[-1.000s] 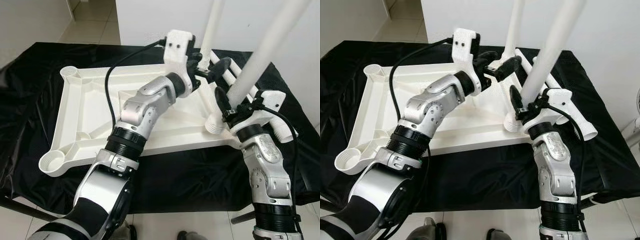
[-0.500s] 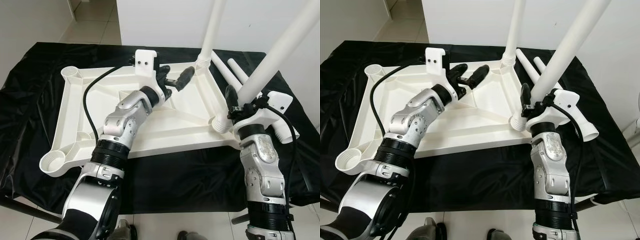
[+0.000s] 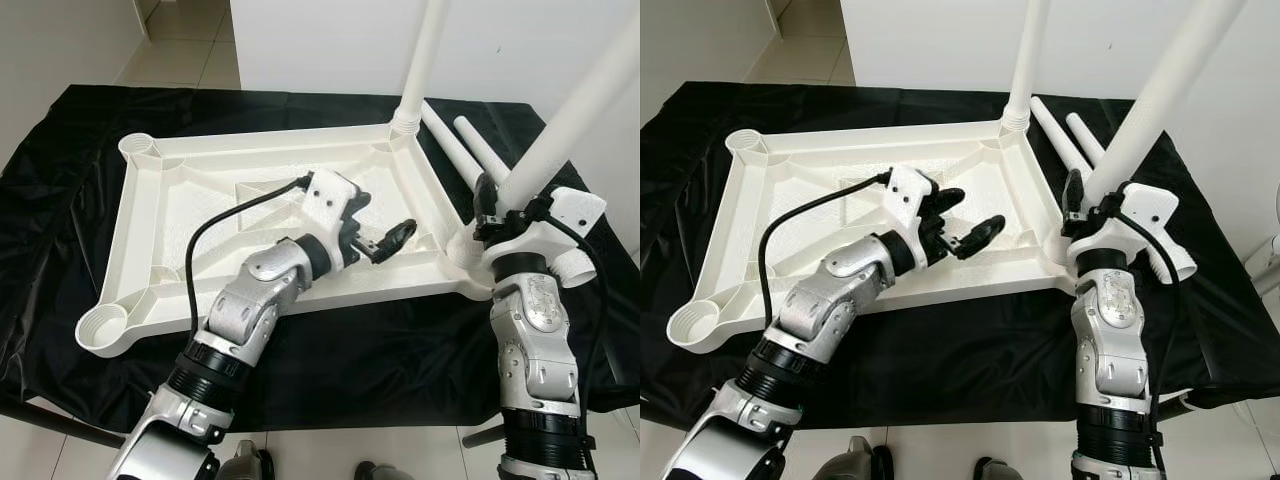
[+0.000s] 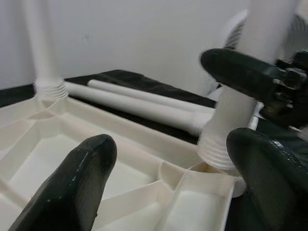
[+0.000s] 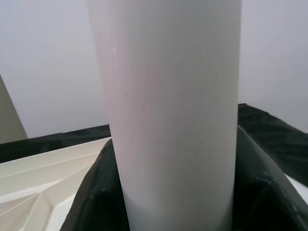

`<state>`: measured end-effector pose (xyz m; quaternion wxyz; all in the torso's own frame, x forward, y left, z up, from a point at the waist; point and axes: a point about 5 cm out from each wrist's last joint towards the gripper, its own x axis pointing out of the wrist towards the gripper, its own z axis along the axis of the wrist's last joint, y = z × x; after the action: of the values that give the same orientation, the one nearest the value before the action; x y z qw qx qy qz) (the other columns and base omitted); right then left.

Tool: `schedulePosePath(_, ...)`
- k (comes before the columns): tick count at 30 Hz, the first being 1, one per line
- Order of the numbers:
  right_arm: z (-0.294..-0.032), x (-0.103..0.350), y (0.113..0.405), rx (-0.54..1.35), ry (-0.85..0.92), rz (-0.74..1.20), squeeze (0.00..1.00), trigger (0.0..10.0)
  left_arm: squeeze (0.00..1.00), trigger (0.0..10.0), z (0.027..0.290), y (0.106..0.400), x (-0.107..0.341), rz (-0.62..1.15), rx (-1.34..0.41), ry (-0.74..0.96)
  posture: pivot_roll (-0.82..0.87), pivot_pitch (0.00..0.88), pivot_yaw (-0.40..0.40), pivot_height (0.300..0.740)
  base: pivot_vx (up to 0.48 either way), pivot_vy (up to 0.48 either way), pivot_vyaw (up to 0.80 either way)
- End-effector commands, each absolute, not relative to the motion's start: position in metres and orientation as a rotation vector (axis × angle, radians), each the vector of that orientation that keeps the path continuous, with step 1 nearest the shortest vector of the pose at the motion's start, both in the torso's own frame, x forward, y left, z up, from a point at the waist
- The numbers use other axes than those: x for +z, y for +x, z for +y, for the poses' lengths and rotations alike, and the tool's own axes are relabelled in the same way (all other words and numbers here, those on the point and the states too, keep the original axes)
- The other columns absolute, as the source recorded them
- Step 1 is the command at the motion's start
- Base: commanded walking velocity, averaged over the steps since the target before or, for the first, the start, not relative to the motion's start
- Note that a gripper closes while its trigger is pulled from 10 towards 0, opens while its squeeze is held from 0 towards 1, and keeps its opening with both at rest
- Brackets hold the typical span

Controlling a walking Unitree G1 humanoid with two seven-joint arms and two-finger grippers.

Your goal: Building children table

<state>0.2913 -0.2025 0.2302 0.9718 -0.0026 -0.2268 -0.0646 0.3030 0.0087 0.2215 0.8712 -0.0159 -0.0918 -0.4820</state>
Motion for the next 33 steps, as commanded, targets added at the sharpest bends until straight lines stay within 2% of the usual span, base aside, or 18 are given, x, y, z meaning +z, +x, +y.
schedulePosePath(1,-0.205,0.232,0.289,-0.147,-0.015,-0.475,0.00,10.0,0.00,10.0,0.004,0.296,0.216,-0.182,-1.100,0.001,0.01,0.098,-0.004,0.740,0.000,0.000,0.00)
schedulePosePath(9,-0.208,0.229,0.289,-0.163,-0.061,-0.451,0.00,10.0,0.00,10.0,-0.003,0.282,0.204,-0.152,-1.158,0.039,0.01,0.087,-0.008,0.740,0.000,0.000,0.00)
schedulePosePath(22,-0.214,0.213,0.287,-0.202,-0.084,-0.391,0.00,10.0,0.00,10.0,-0.004,0.277,0.203,-0.157,-1.150,0.055,0.00,0.092,-0.007,0.740,0.000,0.000,0.00)
schedulePosePath(33,-0.220,0.234,0.282,-0.220,0.006,-0.503,0.00,10.0,0.00,10.0,-0.011,0.276,0.196,-0.106,-1.181,0.107,0.00,0.103,0.002,0.740,0.000,0.000,0.00)
